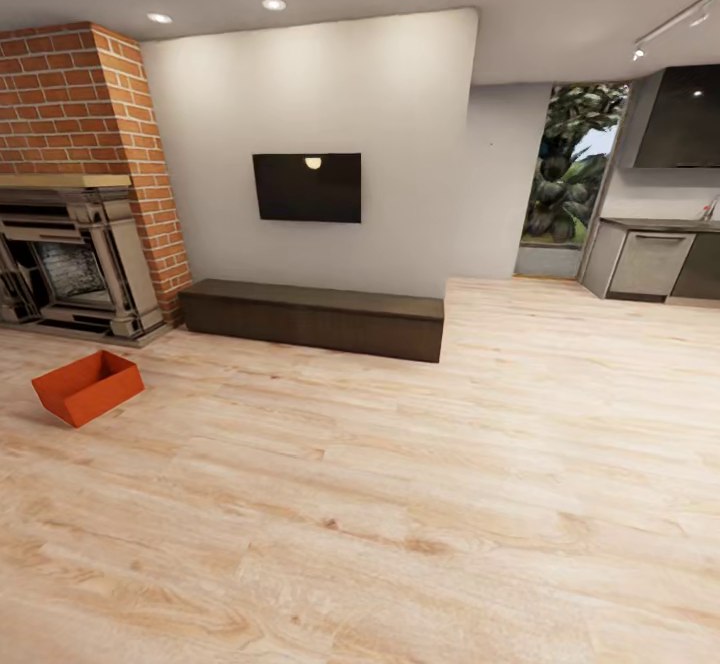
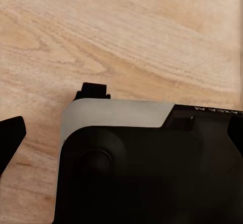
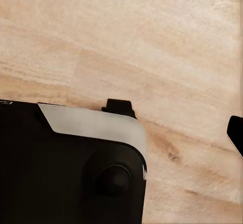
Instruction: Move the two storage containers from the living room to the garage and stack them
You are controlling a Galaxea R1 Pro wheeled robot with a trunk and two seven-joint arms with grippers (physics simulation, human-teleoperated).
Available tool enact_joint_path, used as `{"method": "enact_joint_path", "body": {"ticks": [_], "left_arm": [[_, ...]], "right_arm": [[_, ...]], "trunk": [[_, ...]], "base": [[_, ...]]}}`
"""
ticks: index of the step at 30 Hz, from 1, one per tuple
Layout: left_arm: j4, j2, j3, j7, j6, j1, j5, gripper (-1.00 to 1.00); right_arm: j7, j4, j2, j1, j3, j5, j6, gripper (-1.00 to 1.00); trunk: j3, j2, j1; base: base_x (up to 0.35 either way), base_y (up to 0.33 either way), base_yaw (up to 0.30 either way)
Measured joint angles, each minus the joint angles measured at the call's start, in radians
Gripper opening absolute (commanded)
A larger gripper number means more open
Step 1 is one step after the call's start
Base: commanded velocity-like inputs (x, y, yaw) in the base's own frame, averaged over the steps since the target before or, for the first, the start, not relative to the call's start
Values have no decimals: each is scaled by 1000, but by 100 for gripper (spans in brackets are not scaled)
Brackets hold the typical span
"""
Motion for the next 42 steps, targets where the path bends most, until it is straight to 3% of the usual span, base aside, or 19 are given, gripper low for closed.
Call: {"method": "enact_joint_path", "body": {"ticks": [5,42], "left_arm": [[0,0,0,0,0,0,0,100],[0,0,0,0,0,0,0,100]], "right_arm": [[0,0,0,-1,0,0,-1,100],[-2,0,-1,-1,0,-1,-1,100]], "trunk": [[0,0,0],[0,0,0]], "base": [[318,0,63],[319,0,267]]}}
